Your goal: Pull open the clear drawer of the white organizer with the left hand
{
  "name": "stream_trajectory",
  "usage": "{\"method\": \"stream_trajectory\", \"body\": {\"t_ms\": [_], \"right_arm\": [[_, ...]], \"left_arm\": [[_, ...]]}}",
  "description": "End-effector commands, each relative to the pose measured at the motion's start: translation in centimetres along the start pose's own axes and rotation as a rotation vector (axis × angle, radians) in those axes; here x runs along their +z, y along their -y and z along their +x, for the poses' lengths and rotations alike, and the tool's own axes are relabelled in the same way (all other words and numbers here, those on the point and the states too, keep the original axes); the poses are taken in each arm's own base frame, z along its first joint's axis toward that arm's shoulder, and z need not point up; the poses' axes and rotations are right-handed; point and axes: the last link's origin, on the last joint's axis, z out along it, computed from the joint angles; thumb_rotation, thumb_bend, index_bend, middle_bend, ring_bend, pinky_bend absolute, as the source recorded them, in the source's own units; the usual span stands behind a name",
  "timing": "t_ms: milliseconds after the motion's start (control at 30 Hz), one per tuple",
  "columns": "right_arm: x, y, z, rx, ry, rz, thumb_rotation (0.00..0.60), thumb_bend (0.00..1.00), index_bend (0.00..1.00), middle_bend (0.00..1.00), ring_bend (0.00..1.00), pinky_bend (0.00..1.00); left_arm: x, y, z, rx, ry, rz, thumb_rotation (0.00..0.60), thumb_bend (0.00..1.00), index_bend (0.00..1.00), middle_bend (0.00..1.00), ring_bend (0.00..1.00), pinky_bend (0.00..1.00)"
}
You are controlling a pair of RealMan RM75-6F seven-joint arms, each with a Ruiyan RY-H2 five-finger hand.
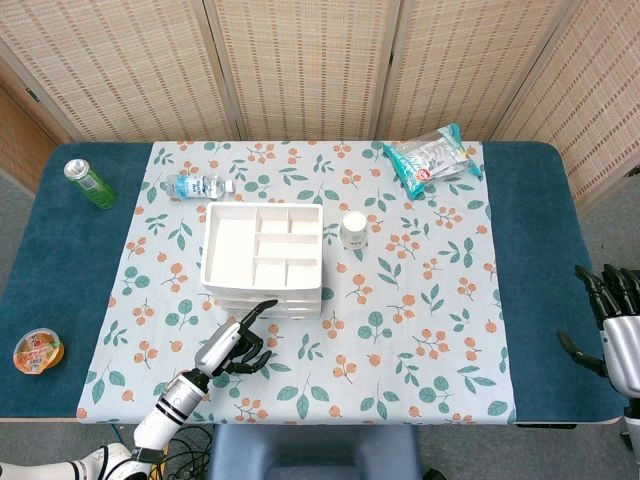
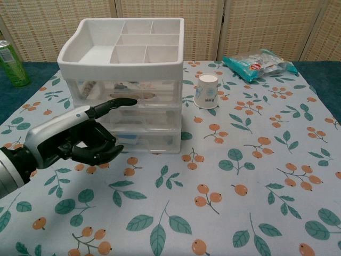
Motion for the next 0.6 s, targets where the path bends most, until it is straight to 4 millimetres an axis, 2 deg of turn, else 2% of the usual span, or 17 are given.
{"method": "stream_trajectory", "body": {"t_ms": [33,600], "right_arm": [[0.0,0.0,0.0,0.0,-0.002,-0.002,0.6,0.28,0.04,0.18,0.08,0.04],[-0.1,-0.5,0.0,0.004,-0.002,-0.015,0.6,0.28,0.04,0.18,0.08,0.04]], "left_arm": [[0.2,0.0,-0.1,-0.007,-0.001,0.0,0.6,0.43,0.07,0.9,0.97,1.0],[1.6,-0.3,-0.7,-0.061,0.01,-0.006,0.6,0.43,0.08,0.9,0.97,1.0]]}}
